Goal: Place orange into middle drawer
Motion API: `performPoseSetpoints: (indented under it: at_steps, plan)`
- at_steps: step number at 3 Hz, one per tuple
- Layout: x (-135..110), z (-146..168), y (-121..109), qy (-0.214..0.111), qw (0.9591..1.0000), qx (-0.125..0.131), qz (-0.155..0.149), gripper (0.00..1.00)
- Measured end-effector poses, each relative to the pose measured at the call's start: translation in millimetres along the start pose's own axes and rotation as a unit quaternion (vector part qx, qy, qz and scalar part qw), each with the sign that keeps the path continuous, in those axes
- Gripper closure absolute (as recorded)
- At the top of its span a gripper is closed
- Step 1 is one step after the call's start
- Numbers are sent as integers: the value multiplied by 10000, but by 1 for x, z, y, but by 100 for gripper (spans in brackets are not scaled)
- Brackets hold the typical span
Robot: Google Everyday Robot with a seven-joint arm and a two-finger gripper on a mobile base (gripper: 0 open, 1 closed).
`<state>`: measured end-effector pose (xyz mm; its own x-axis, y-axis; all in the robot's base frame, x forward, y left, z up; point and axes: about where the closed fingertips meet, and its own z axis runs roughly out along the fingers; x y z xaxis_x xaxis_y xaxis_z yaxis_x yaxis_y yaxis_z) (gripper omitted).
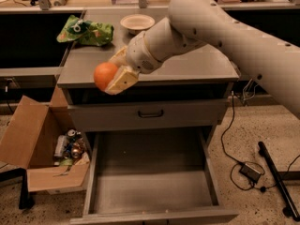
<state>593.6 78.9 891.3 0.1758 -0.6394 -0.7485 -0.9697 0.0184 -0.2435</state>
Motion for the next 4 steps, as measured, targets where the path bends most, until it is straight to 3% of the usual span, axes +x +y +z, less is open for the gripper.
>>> performPoseSetpoints:
  at_steps: [1,2,3,4]
  plan:
    - [13,8,60,220,9978,-626,-93,100]
    - [13,8,60,220,9977,-626,-93,100]
    - [37,20,65,333,9966,-749,84,100]
    - [89,41,92,596,9918,-1031,460,100]
